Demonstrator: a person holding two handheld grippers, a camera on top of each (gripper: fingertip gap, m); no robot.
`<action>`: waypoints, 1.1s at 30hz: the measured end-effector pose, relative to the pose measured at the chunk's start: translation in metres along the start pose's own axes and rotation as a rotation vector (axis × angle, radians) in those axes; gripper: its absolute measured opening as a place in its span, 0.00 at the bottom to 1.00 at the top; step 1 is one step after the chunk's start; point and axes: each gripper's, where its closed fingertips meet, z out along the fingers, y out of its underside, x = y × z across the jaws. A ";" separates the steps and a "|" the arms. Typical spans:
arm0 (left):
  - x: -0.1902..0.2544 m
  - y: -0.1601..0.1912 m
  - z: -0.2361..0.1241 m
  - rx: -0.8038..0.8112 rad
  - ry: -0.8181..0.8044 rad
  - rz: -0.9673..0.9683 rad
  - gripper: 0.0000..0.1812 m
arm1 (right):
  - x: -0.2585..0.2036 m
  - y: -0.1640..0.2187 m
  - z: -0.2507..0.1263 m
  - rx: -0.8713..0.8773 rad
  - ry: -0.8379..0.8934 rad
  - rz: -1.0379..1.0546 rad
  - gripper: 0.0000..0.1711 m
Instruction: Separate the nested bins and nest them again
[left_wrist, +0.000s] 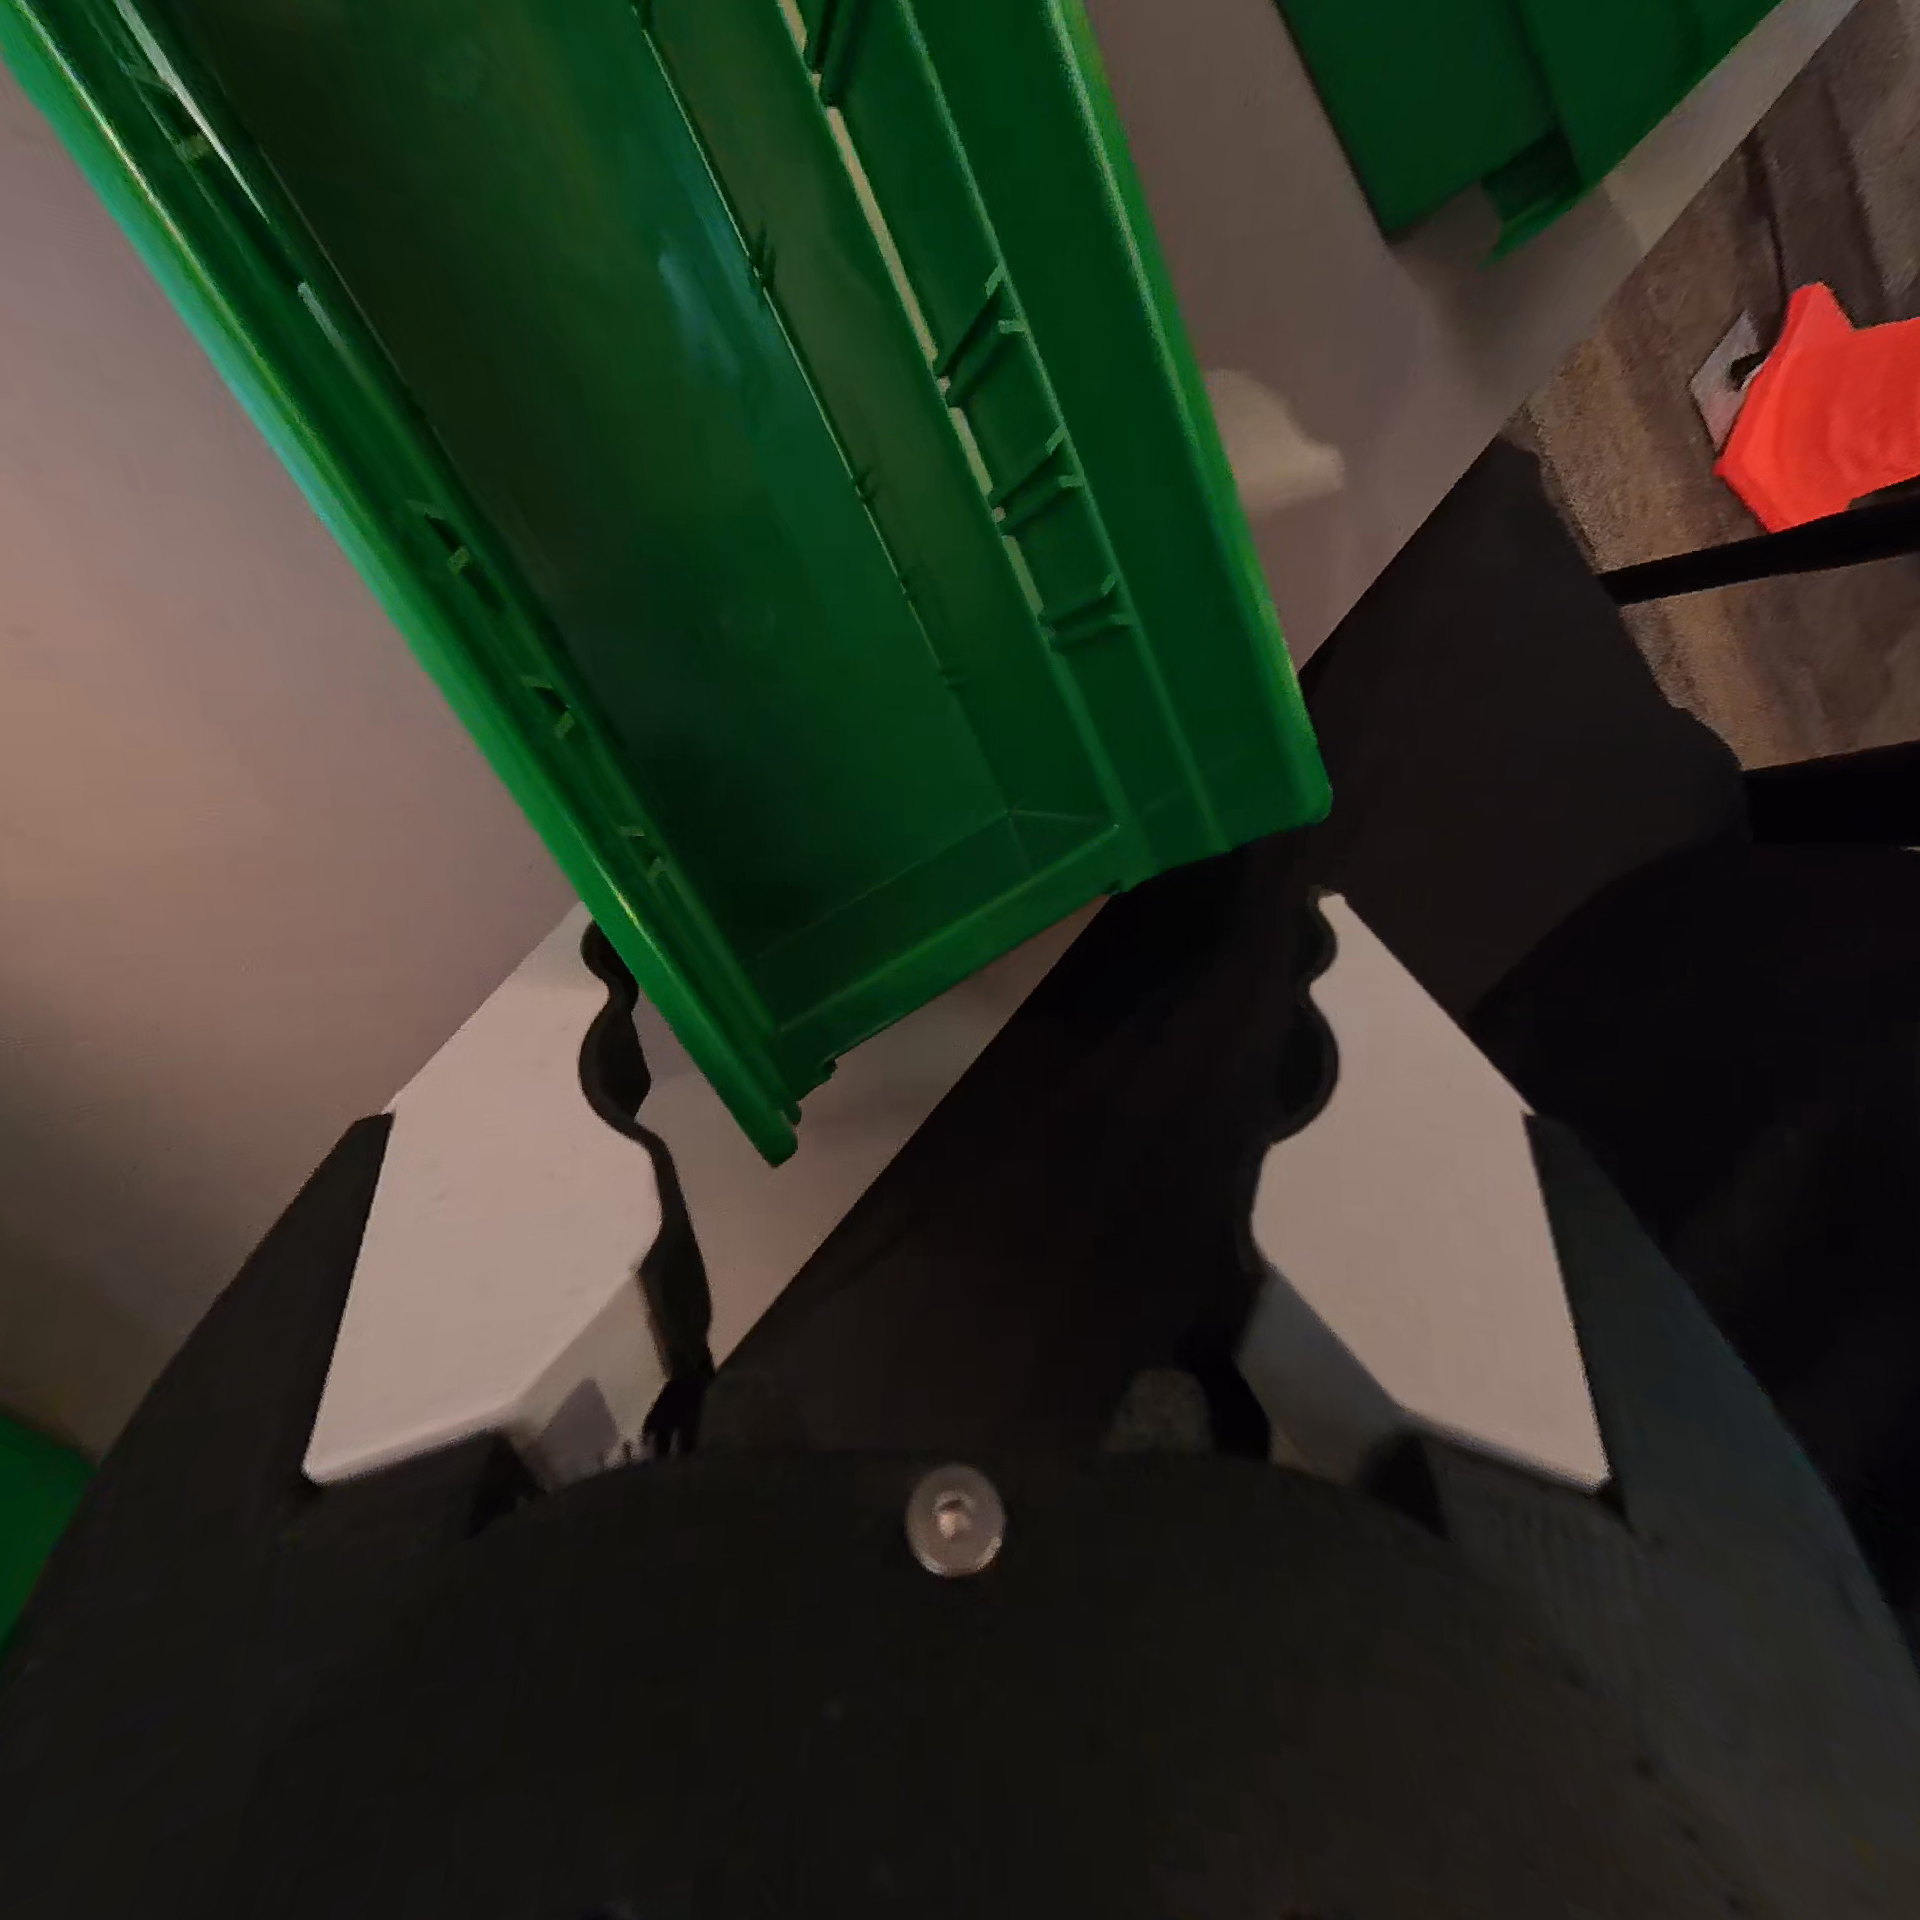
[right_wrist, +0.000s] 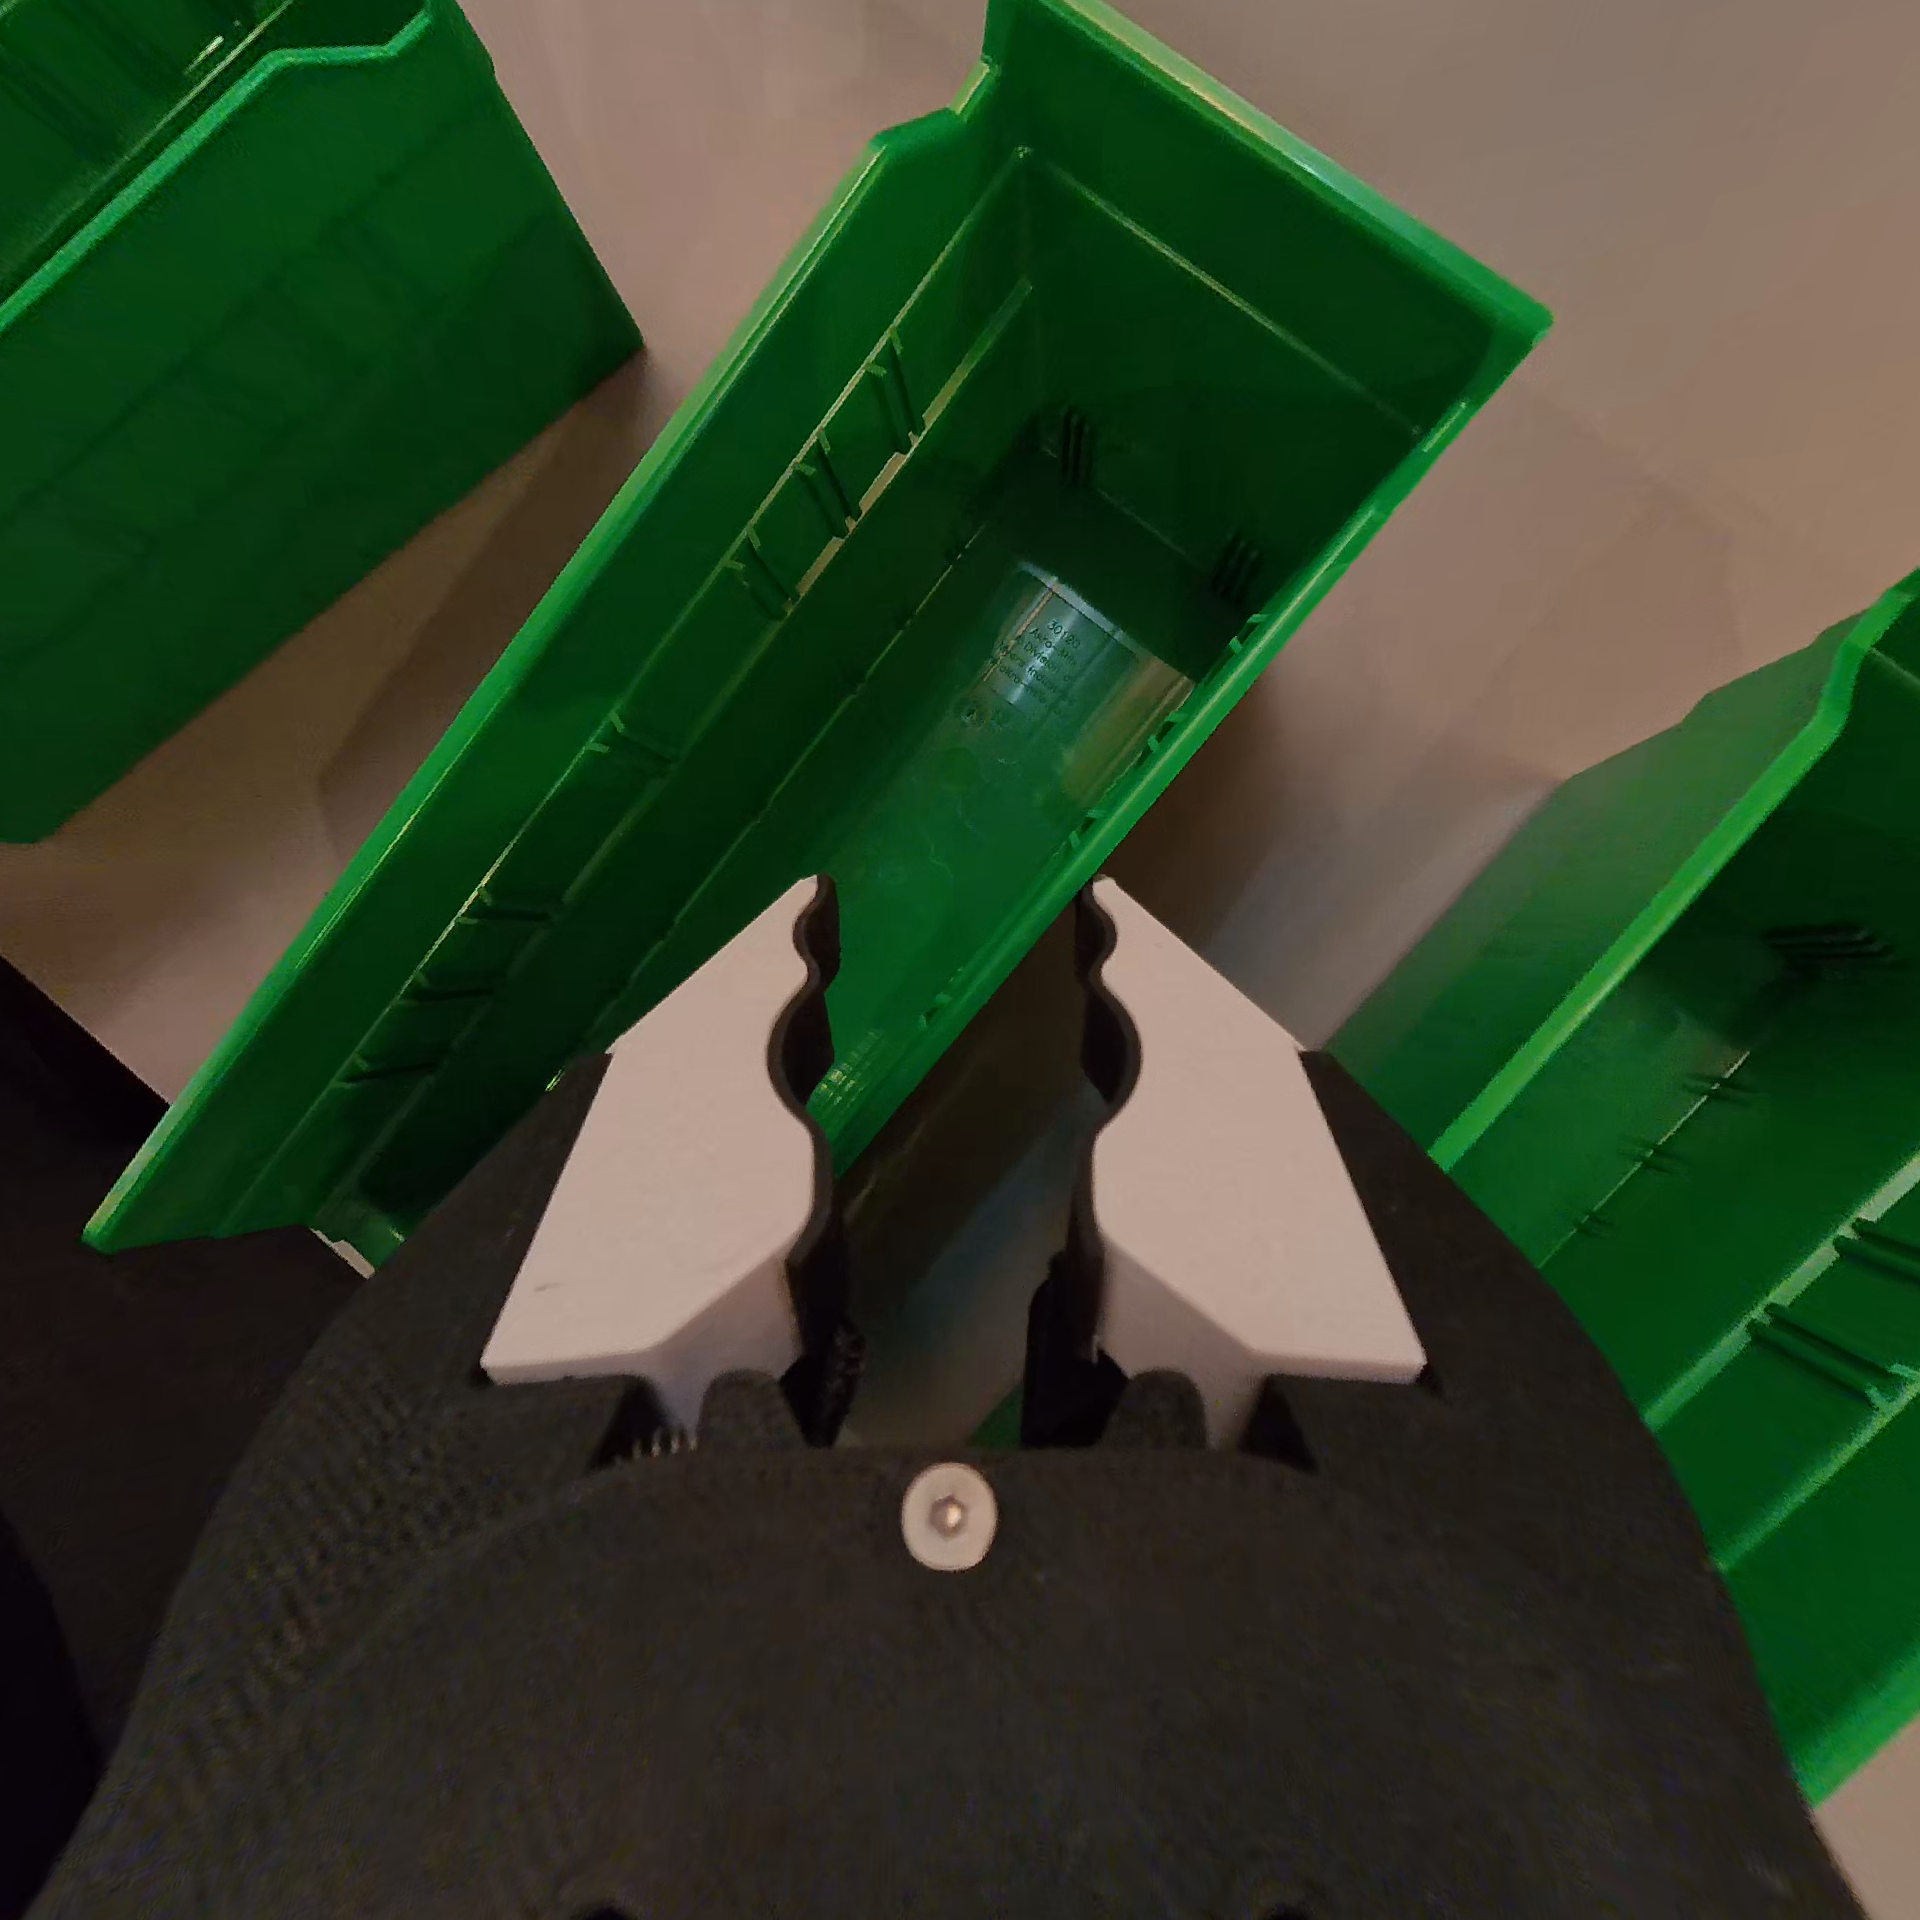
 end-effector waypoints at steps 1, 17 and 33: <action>-0.001 0.000 0.002 0.001 -0.003 0.000 0.66 | 0.000 0.000 0.000 -0.001 0.000 -0.001 0.26; 0.010 -0.028 0.038 -0.020 -0.030 0.106 0.52 | 0.000 0.001 0.001 -0.001 -0.006 0.003 0.26; -0.030 -0.051 -0.074 0.183 -0.230 0.128 0.58 | 0.002 0.002 0.001 -0.001 -0.008 0.008 0.26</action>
